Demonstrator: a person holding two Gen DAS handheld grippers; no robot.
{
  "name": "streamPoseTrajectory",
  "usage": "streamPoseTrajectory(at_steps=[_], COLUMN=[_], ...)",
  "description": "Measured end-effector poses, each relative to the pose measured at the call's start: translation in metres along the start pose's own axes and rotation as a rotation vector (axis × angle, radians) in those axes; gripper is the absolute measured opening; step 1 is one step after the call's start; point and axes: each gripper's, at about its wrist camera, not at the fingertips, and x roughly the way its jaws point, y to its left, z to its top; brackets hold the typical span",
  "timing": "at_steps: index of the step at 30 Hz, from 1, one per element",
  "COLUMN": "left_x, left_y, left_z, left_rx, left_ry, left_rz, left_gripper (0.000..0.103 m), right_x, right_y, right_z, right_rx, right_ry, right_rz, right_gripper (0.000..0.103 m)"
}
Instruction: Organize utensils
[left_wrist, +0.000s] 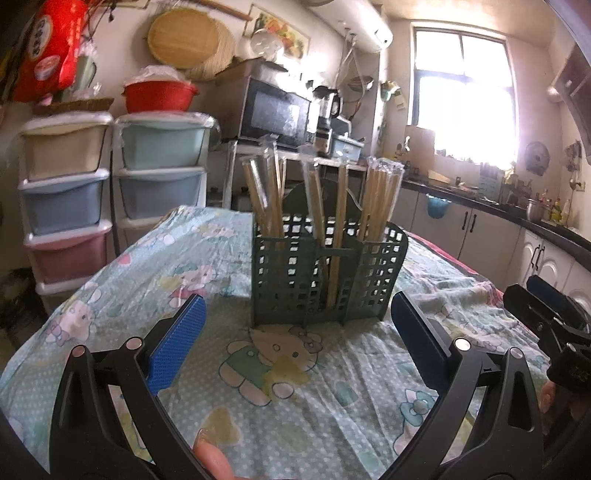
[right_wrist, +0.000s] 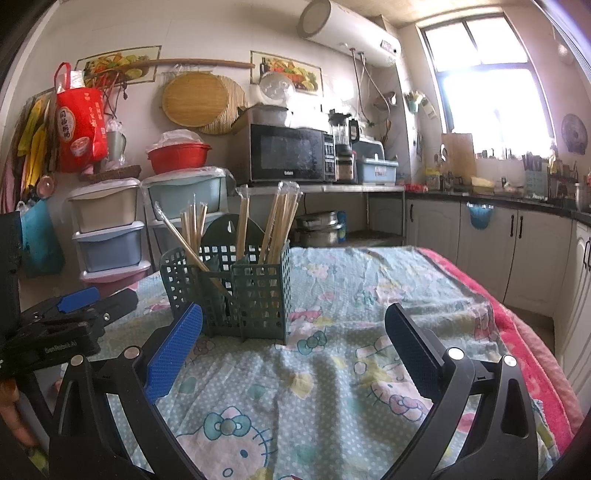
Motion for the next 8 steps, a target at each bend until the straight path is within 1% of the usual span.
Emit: streamPoseTrajectory(at_steps=[1,3,4,5,6,7,8], left_x=[0.002,0.011,0.017,0.026,0.034,0.047,0.057], left_y=[0.003,0.022,0.034,0.050,0.062,0.074,0.082], left_z=[0.002,0.012,0.018,0.024,0.027,0.029,0.030], left_rx=[-0.005,-0.047,-0.069,-0.094,-0.102,-0.095,-0.085], left_ry=[0.031,0.105,0.141,0.187,0.219,0.261,0.287], left_rz=[0.014,0.016,0.035,0.062,0.091,0.145,0.184], left_gripper=[0.092,0.092,0.092,0.092,0.092,0.092,0.092], right_x=[0.003,0.026,0.040,0.056,0.074,0.087,0.107], right_y=[-0.003,-0.020,-0.032,-0.046,-0.061,-0.074,-0.094], right_z=[0.003,0.014,0.018,0.022,0.023,0.022,0.020], right_rx=[0.003,-0.024,-0.029,-0.019,-0.009,0.000,0.010], right_ry=[0.016,0.138,0.200,0.268,0.355,0.415,0.485], right_rz=[-0.002,-0.028,-0.064,-0.097,-0.116,-0.131,-0.164], right_gripper=[0.096,0.096,0.096,0.096,0.096,0.096,0.096])
